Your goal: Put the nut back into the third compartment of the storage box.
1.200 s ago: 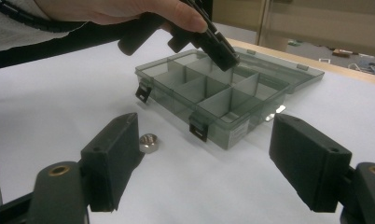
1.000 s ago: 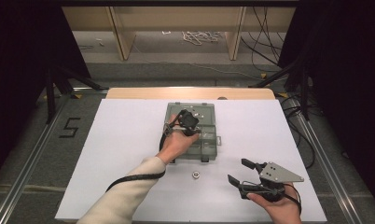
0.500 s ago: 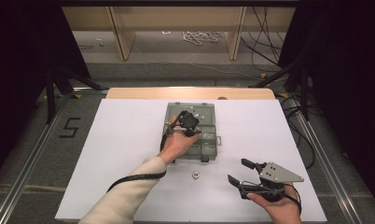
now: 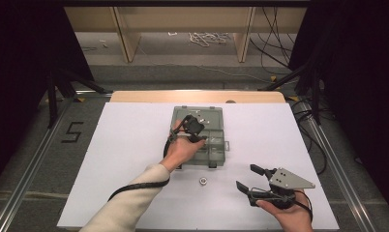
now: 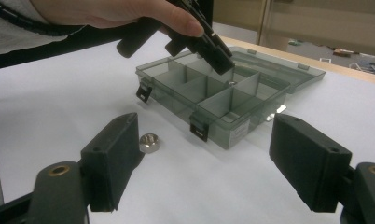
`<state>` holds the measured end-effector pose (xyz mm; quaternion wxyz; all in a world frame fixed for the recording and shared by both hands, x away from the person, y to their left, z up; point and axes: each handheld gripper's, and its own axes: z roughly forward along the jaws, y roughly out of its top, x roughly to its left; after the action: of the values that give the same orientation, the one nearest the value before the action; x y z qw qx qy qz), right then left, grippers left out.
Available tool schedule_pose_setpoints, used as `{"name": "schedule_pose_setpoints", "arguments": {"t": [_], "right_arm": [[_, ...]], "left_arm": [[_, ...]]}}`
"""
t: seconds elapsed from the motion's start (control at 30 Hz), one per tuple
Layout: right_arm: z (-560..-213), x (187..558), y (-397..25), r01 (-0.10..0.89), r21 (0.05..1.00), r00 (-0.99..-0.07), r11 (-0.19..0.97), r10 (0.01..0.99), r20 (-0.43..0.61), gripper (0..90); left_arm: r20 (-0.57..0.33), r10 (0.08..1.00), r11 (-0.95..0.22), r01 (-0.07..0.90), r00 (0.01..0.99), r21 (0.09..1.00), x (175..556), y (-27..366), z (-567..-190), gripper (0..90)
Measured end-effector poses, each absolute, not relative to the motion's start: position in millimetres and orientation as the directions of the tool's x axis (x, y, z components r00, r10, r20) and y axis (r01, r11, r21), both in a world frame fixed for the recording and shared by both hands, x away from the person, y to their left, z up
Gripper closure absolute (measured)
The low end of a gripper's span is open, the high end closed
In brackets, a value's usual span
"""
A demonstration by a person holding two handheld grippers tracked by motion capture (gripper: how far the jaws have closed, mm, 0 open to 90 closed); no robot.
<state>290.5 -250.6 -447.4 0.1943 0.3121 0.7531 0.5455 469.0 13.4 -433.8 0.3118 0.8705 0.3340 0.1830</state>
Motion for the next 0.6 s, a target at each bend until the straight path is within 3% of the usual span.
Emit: {"name": "schedule_pose_setpoints", "arguments": {"t": [0.37,0.6], "right_arm": [[-447.4,290.5,-250.3,0.258,0.943,-0.729,0.210,0.682,0.048,25.3],[-447.7,290.7,-250.1,0.259,0.944,-0.731,0.206,0.681,0.053,25.2]], "left_arm": [[0.118,0.670,-0.581,0.419,0.733,0.698,442.6,24.4,-421.5,25.6],[0.130,0.638,-0.608,0.393,0.759,0.689,424.3,31.4,-417.2,21.1]]}}
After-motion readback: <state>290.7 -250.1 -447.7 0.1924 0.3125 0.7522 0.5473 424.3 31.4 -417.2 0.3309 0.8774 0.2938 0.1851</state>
